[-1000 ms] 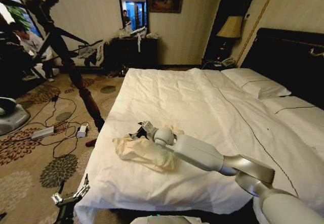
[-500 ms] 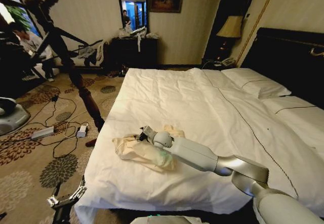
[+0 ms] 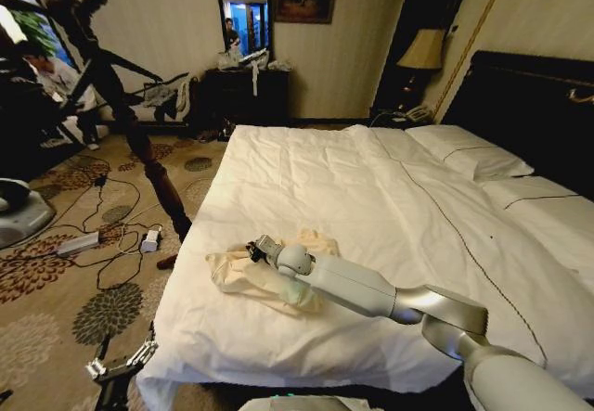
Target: Pick up the clothes from the bed and hang them on the clothes hanger.
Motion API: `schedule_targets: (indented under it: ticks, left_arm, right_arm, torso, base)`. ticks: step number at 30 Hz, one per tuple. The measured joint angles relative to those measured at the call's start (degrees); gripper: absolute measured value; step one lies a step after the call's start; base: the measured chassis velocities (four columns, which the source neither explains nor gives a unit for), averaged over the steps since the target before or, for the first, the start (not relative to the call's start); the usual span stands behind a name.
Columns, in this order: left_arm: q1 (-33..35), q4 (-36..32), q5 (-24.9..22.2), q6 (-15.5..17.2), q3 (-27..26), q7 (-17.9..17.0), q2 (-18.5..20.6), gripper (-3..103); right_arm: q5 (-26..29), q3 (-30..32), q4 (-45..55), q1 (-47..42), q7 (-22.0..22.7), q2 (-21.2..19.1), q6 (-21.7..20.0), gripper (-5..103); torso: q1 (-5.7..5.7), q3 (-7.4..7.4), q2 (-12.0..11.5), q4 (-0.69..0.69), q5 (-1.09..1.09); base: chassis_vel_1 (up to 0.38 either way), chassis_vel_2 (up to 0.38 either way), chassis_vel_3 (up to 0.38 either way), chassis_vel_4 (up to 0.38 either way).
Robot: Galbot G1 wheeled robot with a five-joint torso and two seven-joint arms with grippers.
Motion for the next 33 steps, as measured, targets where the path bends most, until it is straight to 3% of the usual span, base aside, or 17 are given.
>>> schedule_targets:
  ticks: [4,8,16,21,27,33]
  left_arm:
    - [0.1,-0.1,0.0,-0.1,0.0,0.0,0.1,100]
    - [-0.1,-0.7,0.2,0.0,0.4,0.0,0.1,100]
    - [-0.5,-2.5,1.8,0.6,1.6,0.0,-0.3,100]
    - [-0.5,-3.5,2.1,0.6,1.8,0.0,-0.2,100]
    - [-0.3,-4.3,2.5,0.6,2.3,0.0,-0.1,100]
    - [-0.2,-4.4,2.4,-0.1,2.7,0.0,0.4,100]
  right_arm:
    - [1.2,4.1,0.9,0.0,1.2,0.9,0.2,0]
    - [6.0,9.4,5.0,2.6,3.8,0.3,-0.7,0]
    - [16.9,16.7,15.7,10.8,10.0,-7.0,-4.2,0]
    - [22.1,19.6,18.1,15.0,14.1,-8.8,-5.3,0]
    - [26.9,20.8,16.9,23.2,16.4,-7.9,-5.6,0]
    - [32.2,20.1,11.9,34.3,17.5,-3.4,-5.7,0]
  torso:
    - [0.00,0.00,0.0,0.01,0.00]
    - [0.00,0.00,0.0,0.02,0.00]
    - [0.00,0.00,0.0,0.00,0.01]
    - [0.00,0.00,0.0,-0.01,0.02]
    - [0.00,0.00,0.0,0.00,0.01]
    - [0.01,0.00,0.0,0.01,-0.01]
  base:
    - [0.000,0.000,0.000,0.000]
    - [0.000,0.000,0.000,0.000]
    - [0.000,0.000,0.000,0.000]
    - [0.000,0.000,0.000,0.000]
    - [0.000,0.000,0.000,0.000]
    - [0.000,0.000,0.000,0.000]
